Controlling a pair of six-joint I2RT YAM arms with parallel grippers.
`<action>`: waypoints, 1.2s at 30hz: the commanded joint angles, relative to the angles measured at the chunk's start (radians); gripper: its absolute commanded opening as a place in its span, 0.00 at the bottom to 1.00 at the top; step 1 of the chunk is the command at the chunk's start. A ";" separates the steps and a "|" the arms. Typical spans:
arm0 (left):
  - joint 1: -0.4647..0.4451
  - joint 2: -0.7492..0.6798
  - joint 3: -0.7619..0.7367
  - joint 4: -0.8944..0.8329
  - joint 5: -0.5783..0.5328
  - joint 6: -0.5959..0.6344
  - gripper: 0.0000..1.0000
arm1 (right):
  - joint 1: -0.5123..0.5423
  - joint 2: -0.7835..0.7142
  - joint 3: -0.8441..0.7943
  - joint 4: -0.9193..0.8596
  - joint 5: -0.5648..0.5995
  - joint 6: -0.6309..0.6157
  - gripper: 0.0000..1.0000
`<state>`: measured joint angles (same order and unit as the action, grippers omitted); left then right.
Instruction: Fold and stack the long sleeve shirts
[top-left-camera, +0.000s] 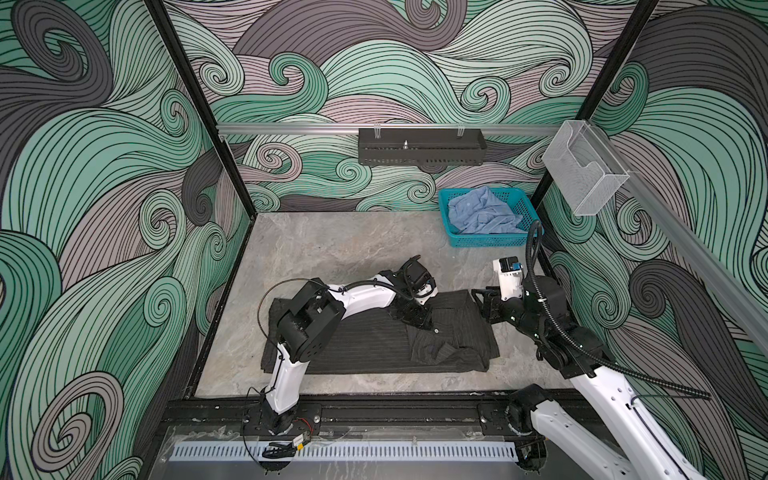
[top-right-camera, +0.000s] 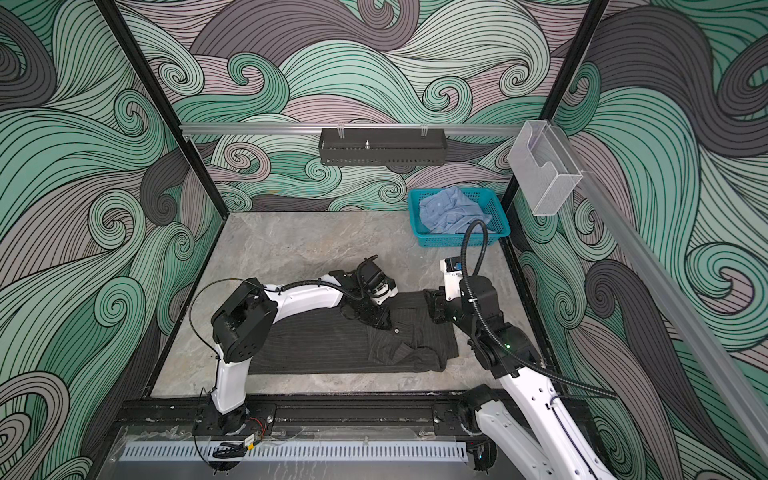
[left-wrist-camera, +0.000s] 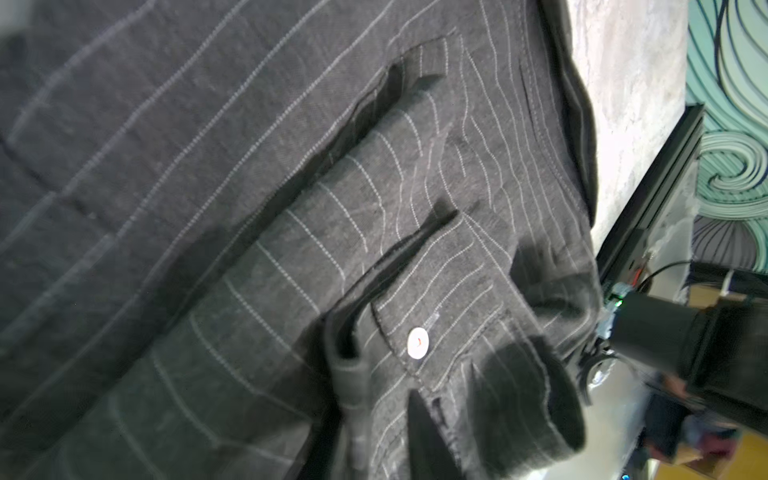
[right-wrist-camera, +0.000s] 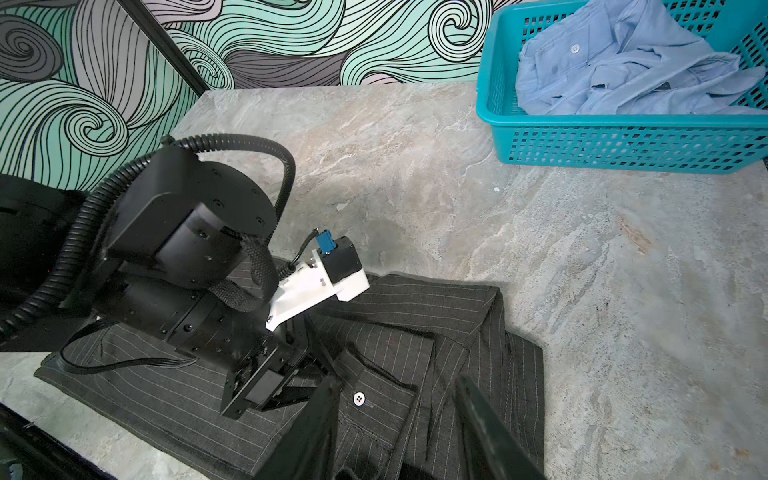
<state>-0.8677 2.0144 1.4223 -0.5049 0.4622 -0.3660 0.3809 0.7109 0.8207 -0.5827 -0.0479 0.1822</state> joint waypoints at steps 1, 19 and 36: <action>-0.020 0.014 0.058 -0.026 0.009 0.014 0.24 | -0.007 -0.008 0.014 0.004 0.022 -0.016 0.46; 0.013 -0.951 -0.561 0.148 -0.534 -0.376 0.00 | -0.017 0.205 0.050 -0.017 0.027 0.230 0.47; 0.013 -1.687 -0.788 -0.085 -0.667 -0.616 0.00 | -0.016 0.620 0.176 -0.045 -0.100 0.300 0.46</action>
<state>-0.8585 0.3569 0.5800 -0.5209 -0.1852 -0.9585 0.3653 1.3418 0.9951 -0.6117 -0.0990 0.4660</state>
